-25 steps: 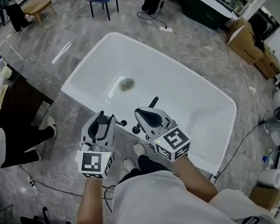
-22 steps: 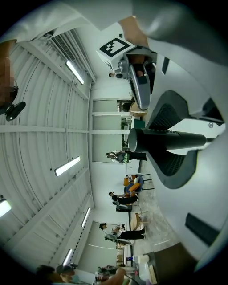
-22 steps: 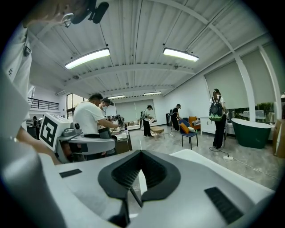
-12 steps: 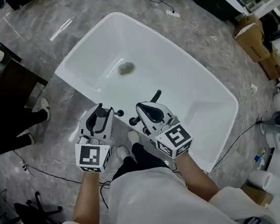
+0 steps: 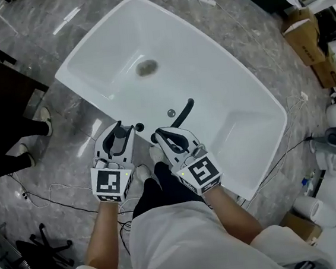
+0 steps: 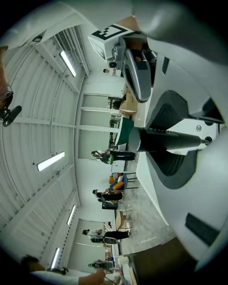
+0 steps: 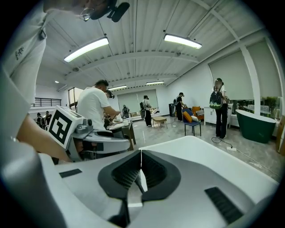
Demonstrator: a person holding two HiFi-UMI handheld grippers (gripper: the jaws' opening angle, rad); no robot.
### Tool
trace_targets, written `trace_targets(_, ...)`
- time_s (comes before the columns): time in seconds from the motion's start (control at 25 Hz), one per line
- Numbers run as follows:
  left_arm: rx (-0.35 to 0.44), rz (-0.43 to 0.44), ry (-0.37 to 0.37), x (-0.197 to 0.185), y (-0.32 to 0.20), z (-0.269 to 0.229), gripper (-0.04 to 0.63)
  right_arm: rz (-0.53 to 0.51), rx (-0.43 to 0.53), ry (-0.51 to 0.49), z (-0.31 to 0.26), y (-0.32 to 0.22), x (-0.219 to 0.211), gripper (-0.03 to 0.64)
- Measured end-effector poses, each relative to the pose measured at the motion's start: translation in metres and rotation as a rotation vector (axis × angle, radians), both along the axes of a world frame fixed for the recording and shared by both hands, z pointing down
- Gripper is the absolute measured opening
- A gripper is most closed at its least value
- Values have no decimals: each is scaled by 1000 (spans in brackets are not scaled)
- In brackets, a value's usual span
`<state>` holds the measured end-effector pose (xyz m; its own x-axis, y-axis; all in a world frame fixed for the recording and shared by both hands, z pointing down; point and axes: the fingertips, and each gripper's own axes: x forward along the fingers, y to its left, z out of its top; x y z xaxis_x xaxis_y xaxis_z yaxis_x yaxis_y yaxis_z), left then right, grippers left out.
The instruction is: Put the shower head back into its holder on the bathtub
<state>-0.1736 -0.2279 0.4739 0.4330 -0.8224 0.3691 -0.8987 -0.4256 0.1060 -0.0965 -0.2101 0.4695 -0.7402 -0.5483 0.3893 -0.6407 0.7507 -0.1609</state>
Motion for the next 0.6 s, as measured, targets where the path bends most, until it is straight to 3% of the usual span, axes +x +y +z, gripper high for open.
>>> trace_targets(0.6, -96, 11, 3, 12, 13, 83, 141, 75, -63, 64, 69, 24, -6, 18)
